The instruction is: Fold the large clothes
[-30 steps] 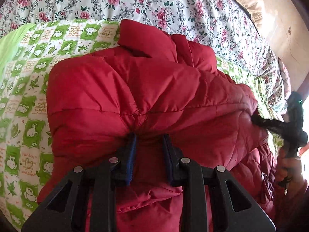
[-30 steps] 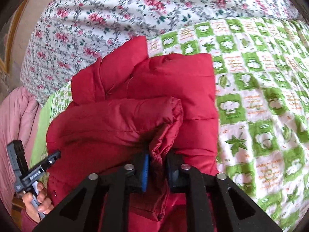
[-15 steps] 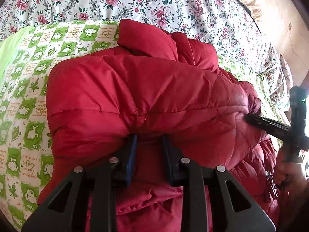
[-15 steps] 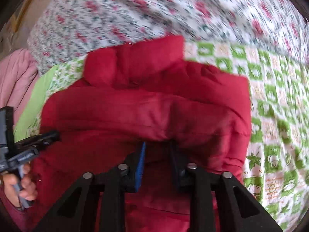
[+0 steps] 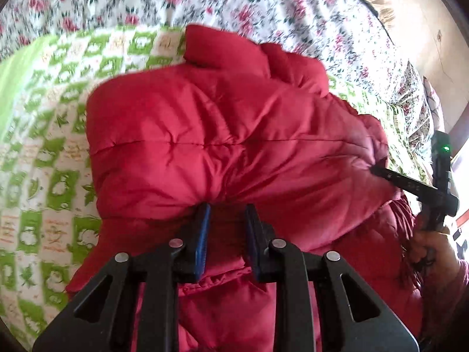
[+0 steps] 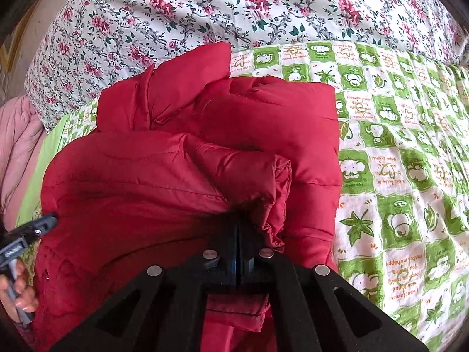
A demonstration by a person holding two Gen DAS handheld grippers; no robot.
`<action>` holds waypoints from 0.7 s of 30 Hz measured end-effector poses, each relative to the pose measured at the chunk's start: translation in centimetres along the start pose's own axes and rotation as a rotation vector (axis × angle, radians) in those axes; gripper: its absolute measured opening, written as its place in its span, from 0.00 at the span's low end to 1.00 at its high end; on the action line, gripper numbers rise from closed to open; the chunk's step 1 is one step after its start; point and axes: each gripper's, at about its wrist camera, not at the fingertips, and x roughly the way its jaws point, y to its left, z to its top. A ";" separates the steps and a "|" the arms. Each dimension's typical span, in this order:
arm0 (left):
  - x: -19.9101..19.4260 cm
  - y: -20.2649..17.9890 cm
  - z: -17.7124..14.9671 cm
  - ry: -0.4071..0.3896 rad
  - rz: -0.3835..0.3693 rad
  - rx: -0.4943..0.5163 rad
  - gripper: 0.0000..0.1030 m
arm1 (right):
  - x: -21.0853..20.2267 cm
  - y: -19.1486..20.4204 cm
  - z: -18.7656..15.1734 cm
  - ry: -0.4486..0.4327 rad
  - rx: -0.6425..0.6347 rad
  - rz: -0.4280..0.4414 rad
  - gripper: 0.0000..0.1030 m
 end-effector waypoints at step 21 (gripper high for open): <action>0.3 -1.4 -0.3 0.004 0.109 0.028 0.20 | -3.4 1.1 -0.7 -0.003 -0.036 -0.045 0.16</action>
